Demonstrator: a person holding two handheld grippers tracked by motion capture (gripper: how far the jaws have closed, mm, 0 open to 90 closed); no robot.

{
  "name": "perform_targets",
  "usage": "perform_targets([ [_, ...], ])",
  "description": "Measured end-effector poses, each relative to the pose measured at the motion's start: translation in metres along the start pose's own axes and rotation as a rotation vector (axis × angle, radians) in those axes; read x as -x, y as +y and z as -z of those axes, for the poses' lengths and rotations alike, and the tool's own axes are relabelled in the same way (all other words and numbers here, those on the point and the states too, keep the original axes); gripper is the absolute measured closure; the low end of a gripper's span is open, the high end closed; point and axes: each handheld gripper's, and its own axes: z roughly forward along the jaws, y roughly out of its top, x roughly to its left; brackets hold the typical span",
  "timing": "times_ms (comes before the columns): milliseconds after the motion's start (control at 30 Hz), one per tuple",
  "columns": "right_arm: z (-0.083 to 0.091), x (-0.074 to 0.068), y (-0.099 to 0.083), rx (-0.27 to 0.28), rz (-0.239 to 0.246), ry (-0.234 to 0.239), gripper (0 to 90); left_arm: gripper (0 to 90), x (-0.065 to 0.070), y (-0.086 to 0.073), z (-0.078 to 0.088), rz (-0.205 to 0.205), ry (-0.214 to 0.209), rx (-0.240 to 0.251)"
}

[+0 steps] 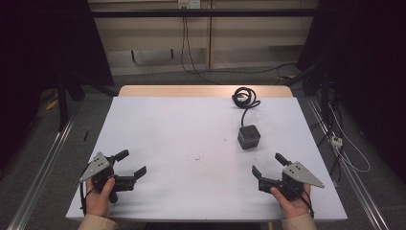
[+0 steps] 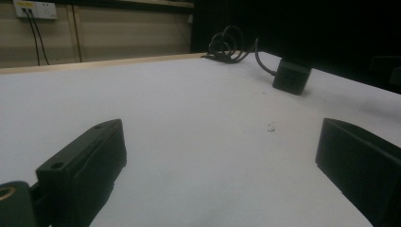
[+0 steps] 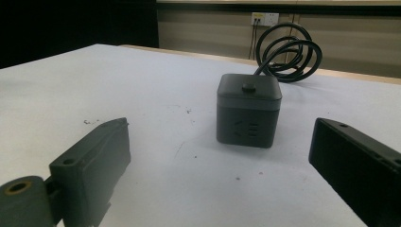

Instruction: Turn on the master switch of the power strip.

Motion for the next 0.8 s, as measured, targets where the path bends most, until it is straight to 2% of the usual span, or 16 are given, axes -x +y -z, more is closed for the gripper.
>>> perform_targets([
  [400, -0.012, 0.003, 0.006, -0.002, 0.014, -0.007, 6.9, 2.3, 0.002, 0.001, 0.001, -0.017, -0.001, -0.006],
  [800, -0.023, 0.010, 0.015, -0.008, 0.021, -0.007, 8.2, 2.3, 0.002, 0.000, 0.004, -0.019, -0.001, 0.012],
])
